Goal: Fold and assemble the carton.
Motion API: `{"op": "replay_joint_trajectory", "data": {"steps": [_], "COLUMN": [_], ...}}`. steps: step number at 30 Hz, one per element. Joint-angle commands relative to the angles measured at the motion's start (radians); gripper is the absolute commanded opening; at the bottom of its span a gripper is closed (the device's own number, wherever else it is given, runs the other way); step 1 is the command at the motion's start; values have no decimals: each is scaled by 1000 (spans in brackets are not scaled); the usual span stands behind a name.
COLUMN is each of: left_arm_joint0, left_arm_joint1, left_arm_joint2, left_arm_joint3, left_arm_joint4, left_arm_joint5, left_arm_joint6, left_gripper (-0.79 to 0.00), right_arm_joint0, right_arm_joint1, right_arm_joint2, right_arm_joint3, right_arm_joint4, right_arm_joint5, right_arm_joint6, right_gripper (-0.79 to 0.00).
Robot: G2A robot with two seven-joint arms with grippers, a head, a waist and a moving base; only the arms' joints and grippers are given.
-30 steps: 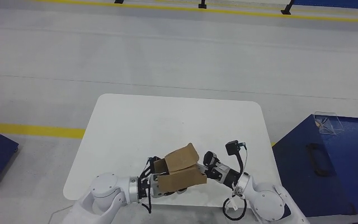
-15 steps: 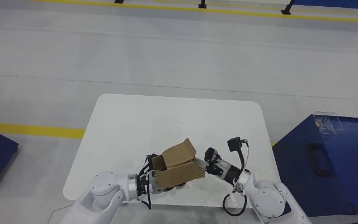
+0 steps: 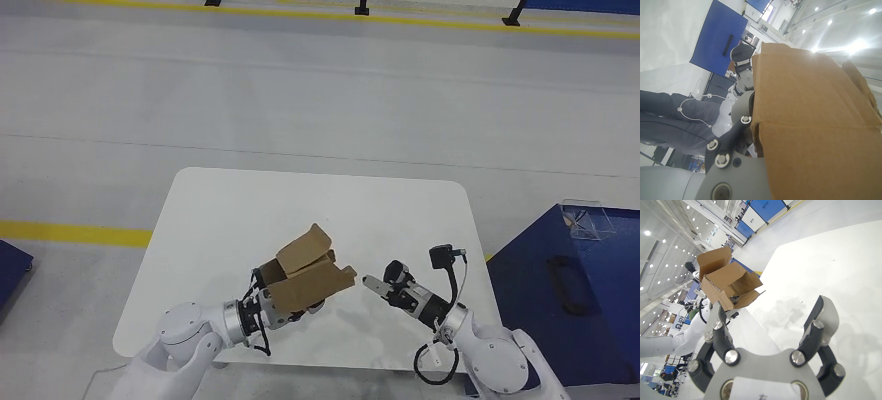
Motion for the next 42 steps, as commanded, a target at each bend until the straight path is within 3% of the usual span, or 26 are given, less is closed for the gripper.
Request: {"op": "replay_joint_trajectory", "data": {"steps": [1, 12, 18, 24, 31, 38, 42], "left_arm_joint0": [-2, 5, 5, 3, 1, 12, 18], "left_arm_joint1": [-1, 1, 1, 0, -1, 0, 1], "left_arm_joint2": [6, 22, 21, 24, 32, 36, 35], "left_arm_joint3": [-4, -26, -30, -26, -32, -50, -53], "left_arm_joint4": [6, 80, 81, 84, 116, 186, 199], "left_arm_joint5": [-13, -60, -71, -70, -80, -106, -113], "left_arm_joint6": [-5, -53, -67, -65, -41, -3, 3], "left_gripper": [-785, -785, -785, -785, -785, -785, -785], "right_arm_joint0": [19, 66, 50, 54, 80, 126, 133], "right_arm_joint1": [-3, -15, -15, -17, -28, -42, -49], "right_arm_joint2": [-19, -105, -105, -84, -113, -215, -247], "right_arm_joint3": [12, 28, 14, 27, 21, 18, 15], "right_arm_joint4": [-16, -63, -52, -85, -398, -643, -697], "right_arm_joint5": [11, 28, -12, 13, 194, 301, 326], "right_arm_joint6": [-3, -11, -14, -83, -284, -295, -288], "right_gripper": [0, 0, 0, 0, 0, 0, 0]}}
